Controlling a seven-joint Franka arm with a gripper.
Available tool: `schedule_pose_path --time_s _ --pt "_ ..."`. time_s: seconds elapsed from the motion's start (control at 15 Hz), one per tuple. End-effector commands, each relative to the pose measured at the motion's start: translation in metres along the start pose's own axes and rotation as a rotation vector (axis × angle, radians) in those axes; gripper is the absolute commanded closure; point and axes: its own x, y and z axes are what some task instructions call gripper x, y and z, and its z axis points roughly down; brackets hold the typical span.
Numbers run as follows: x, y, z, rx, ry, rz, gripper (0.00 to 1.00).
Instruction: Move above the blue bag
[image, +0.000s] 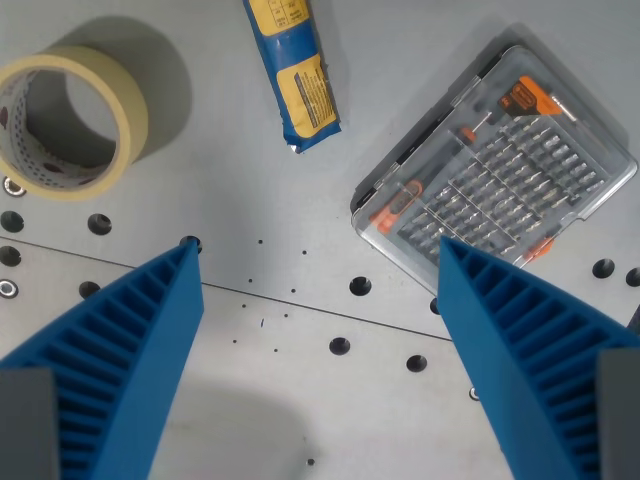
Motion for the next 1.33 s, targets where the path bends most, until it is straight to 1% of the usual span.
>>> schedule_pose_path --time_s 0.07,0.47,0.73,1.0,1.33 --pt "0.0 0.0 -0.002 -0.001 0.005 0.0 0.0" --pt "0.0 0.0 -0.001 -0.001 0.004 -0.007 0.0" --pt "0.002 -0.001 0.003 -0.003 0.009 -0.028 0.0" --pt "0.005 -0.002 0.014 -0.008 0.019 -0.056 0.0" --pt "0.011 -0.005 0.033 -0.012 0.031 -0.102 0.0"
